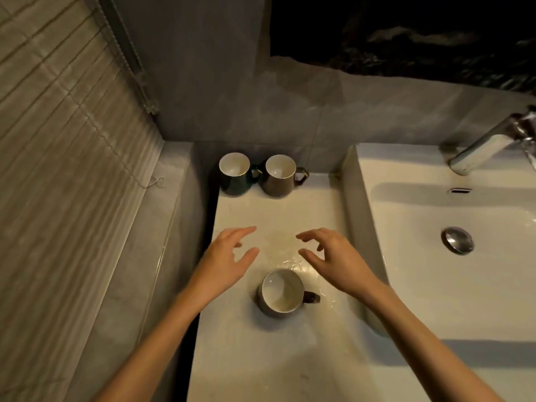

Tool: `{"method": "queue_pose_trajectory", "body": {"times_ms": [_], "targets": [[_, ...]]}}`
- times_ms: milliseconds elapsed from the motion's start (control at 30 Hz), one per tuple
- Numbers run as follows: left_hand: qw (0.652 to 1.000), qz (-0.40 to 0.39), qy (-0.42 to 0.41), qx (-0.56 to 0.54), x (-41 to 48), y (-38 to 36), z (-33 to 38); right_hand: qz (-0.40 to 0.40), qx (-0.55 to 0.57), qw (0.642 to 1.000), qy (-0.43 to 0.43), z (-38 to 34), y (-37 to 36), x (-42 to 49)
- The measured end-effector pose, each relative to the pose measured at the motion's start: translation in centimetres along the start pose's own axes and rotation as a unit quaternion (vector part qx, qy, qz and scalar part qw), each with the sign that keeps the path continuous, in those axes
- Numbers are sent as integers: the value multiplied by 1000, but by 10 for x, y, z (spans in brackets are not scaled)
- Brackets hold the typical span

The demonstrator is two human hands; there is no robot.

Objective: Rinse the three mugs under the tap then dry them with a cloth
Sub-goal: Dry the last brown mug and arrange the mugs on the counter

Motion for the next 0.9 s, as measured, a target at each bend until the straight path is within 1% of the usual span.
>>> {"method": "queue_pose_trajectory", "body": {"times_ms": [133,200,300,400,500,633,800,867,900], "targets": [[991,-89,100,-12,-41,-44,-26,-89,-9,991,-103,7,-46,-39],[984,-113,132,-48,-53,-61,-37,-97,9,988,-123,6,-63,-48],[978,-93,156,-104,-60,-72,-44,-62,17,988,-140,5,-77,-52],[975,-71,173,-123,-60,-75,-45,-79,-26,985,-148,3,-81,-47],[971,-71,182,-136,-56,-79,-43,-95,-39,983,-151,2,-76,-39],[973,-81,153,-151,-39,-79,-22,-79,-48,985,-143,11,-56,-25],[966,-141,91,-196,8,-78,20,-33,-74,988,-135,26,-5,6],[969,-146,72,-186,29,-76,34,-19,-83,985,-148,37,12,22],[975,-135,60,-164,39,-75,40,-15,-84,984,-158,43,19,31]]}}
Point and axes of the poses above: each hand's wrist, its own x-axis towards the middle knuckle, its own y-axis out of the back of the hand, z = x × y, the point moved 3 cm from there along x, towards the middle knuckle, and after that the axes turned 8 degrees about y, right-handed, at the moved point
